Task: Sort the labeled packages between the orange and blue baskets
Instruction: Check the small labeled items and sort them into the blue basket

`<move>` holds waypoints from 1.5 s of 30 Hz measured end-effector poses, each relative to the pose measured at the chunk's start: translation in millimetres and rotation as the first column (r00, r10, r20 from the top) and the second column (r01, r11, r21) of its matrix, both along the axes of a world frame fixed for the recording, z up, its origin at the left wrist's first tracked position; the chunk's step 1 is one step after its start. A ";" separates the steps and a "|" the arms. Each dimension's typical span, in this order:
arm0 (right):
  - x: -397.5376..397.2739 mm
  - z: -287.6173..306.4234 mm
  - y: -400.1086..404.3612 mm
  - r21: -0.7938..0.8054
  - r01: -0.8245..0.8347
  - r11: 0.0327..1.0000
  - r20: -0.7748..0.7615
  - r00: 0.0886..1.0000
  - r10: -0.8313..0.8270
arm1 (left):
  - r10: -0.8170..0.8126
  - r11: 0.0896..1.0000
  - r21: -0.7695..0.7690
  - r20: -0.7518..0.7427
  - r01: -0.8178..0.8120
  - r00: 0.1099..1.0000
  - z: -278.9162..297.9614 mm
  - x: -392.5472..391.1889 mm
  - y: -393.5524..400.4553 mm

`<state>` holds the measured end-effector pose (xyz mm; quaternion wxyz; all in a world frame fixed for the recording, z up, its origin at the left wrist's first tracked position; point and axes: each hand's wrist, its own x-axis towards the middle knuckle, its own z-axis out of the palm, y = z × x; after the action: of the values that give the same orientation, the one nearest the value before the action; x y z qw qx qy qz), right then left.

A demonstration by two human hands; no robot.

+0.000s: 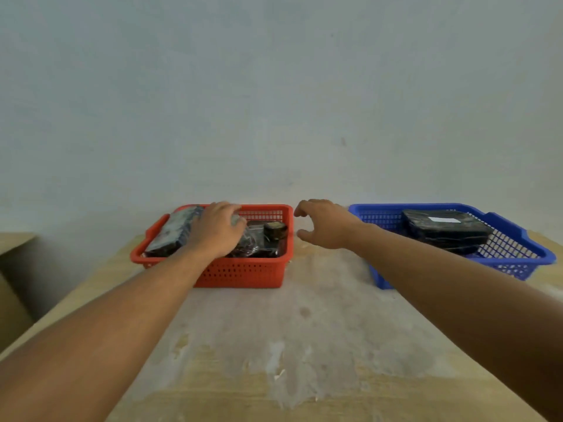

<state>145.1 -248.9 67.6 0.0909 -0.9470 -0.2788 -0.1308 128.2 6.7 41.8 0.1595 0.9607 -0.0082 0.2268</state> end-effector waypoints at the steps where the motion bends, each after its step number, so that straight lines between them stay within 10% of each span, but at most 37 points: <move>1: 2.8 -1.1 12.2 -0.009 -0.010 1.000 -0.009 1.000 0.010 | 0.055 0.996 0.072 -0.086 -0.049 0.995 -6.7 1.3 12.8; 5: 19.6 -6.8 52.8 -0.078 -0.032 0.996 -0.030 0.999 0.030 | 0.134 0.980 0.178 -0.289 -0.085 0.948 -36.0 4.0 37.5; 16: 66.7 -28.8 85.2 -0.220 0.019 0.975 -0.053 0.998 -0.031 | 0.113 0.980 0.176 -0.079 -0.098 0.990 -53.7 2.0 34.7; 26: 45.1 -34.4 44.8 0.458 -0.060 0.887 -0.109 0.986 0.123 | 0.106 0.980 0.174 -0.060 -0.095 0.993 -51.5 0.3 31.7; 35: -3.3 -25.1 -5.2 0.636 -0.154 0.756 -0.046 0.971 0.237 | 0.100 0.993 0.063 -0.081 -0.095 0.992 -40.2 -7.1 25.6; 40: -14.0 -18.1 -61.0 0.630 -0.075 0.773 -0.077 0.984 0.158 | -0.198 0.959 -0.124 0.355 0.256 0.914 -15.9 -7.2 -29.1; 45: -3.2 -13.6 -113.1 0.644 0.051 0.763 -0.182 0.979 0.089 | -0.387 0.781 -0.374 0.340 0.500 0.857 6.6 2.3 -137.1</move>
<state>141.9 -362.1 54.0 0.4401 -0.8632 -0.2158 -0.1213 130.4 -130.4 48.3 0.4238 0.8322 -0.2027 0.2945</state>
